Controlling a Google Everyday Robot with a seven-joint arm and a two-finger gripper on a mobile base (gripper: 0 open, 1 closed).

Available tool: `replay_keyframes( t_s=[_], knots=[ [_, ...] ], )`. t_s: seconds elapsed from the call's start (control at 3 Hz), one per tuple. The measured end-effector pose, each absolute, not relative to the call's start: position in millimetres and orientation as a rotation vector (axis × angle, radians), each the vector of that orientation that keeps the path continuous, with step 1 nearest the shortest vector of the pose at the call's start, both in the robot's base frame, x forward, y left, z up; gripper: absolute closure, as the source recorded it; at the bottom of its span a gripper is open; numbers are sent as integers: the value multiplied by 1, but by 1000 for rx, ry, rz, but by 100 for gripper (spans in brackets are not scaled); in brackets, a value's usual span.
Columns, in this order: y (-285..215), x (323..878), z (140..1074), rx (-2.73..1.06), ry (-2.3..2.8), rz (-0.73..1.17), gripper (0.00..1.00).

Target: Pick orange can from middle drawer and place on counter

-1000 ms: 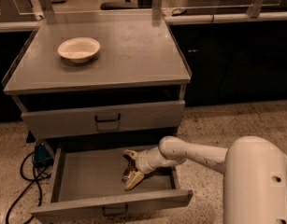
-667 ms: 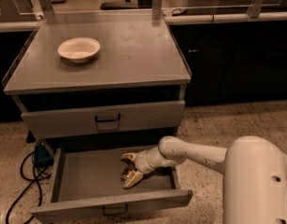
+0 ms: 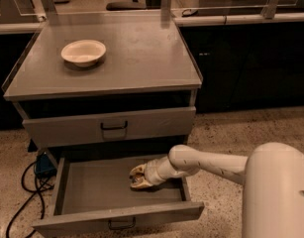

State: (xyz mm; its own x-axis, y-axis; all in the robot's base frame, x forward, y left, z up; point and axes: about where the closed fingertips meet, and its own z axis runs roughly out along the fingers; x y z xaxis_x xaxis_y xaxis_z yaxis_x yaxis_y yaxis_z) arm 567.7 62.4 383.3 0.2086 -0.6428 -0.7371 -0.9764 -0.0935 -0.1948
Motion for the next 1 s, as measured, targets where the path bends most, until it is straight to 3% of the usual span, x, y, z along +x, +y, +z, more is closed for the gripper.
replay_keyframes(
  t_s=[0.33, 1.0],
  knots=[
    [41, 563, 419, -1813, 1527, 504, 100],
    [3, 555, 497, -1769, 1527, 325, 100]
  ],
)
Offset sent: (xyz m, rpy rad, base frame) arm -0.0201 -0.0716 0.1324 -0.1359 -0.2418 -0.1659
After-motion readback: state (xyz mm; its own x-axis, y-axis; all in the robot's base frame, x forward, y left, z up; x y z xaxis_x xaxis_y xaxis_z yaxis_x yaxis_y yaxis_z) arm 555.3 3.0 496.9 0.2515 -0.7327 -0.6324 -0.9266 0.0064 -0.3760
